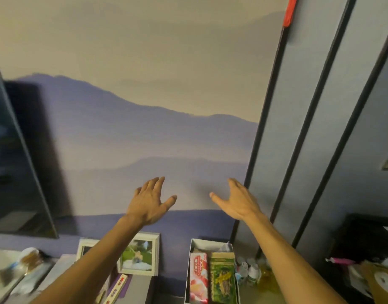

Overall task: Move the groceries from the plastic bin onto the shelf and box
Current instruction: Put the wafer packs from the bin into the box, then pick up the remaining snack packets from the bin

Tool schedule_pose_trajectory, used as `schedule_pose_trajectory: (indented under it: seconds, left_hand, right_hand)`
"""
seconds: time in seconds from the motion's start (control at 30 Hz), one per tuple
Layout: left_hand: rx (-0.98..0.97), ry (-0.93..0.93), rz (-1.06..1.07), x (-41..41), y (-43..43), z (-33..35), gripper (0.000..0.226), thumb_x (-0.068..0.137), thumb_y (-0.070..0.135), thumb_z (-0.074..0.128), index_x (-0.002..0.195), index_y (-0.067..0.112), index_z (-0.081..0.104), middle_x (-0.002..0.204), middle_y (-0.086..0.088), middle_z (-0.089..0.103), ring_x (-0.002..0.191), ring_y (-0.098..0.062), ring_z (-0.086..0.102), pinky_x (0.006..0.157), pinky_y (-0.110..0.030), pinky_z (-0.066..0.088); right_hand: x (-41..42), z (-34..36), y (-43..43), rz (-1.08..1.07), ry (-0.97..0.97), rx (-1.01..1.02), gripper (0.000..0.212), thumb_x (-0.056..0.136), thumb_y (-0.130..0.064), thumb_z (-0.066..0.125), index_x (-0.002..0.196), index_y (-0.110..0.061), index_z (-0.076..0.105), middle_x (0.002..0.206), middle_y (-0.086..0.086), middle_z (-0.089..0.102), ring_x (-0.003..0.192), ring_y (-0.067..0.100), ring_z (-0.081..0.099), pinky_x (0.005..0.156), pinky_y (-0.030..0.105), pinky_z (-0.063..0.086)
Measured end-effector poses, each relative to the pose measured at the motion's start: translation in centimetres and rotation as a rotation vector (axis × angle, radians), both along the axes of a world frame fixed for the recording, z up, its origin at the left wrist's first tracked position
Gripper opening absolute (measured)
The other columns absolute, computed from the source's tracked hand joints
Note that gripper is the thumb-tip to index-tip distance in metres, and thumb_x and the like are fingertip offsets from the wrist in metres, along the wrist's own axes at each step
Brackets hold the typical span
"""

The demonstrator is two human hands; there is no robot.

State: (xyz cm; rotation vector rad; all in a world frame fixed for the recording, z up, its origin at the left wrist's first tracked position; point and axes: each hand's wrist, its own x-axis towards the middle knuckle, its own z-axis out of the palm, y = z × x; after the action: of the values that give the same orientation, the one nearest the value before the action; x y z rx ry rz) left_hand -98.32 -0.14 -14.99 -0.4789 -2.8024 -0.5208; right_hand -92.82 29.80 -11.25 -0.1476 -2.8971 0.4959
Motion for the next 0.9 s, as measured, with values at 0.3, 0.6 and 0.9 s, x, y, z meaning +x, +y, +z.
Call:
schedule_pose_trajectory:
  seconds: [0.3, 0.6, 0.9]
  left_hand:
    - [0.031, -0.020, 0.426, 9.3, -12.9, -1.6, 0.090, 0.095, 0.080, 0.028, 0.165, 0.024, 0.019, 0.170, -0.006, 0.027, 0.154, -0.028, 0.031, 0.123, -0.056, 0.026]
    - [0.112, -0.090, 0.862, 22.0, -28.1, -5.9, 0.088, 0.096, 0.079, 0.032, 0.163, 0.023, 0.023, 0.169, -0.006, 0.030, 0.151, -0.031, 0.035, 0.121, -0.057, 0.031]
    - [0.239, -0.183, 1.140, 28.4, -44.5, -14.2, 0.097, 0.089, 0.085, 0.025, 0.162, 0.022, 0.024, 0.165, -0.009, 0.037, 0.144, -0.032, 0.044, 0.115, -0.055, 0.041]
  right_hand:
    - [-2.7, -0.7, -14.0, 0.440, -0.032, -0.064, 0.112, 0.094, -0.072, 0.061, 0.172, -0.015, 0.004, 0.179, 0.009, 0.013, 0.161, 0.030, 0.026, 0.126, 0.044, 0.031]
    - [0.0, -5.2, -33.6, 0.827, -0.144, -0.028, 0.114, 0.091, -0.080, 0.058, 0.171, -0.017, 0.009, 0.178, 0.009, 0.019, 0.159, 0.032, 0.031, 0.121, 0.047, 0.037]
    - [0.6, -12.2, -56.4, 1.087, -0.284, 0.087, 0.108, 0.089, -0.083, 0.057, 0.169, -0.025, 0.014, 0.174, 0.008, 0.029, 0.154, 0.035, 0.038, 0.115, 0.051, 0.044]
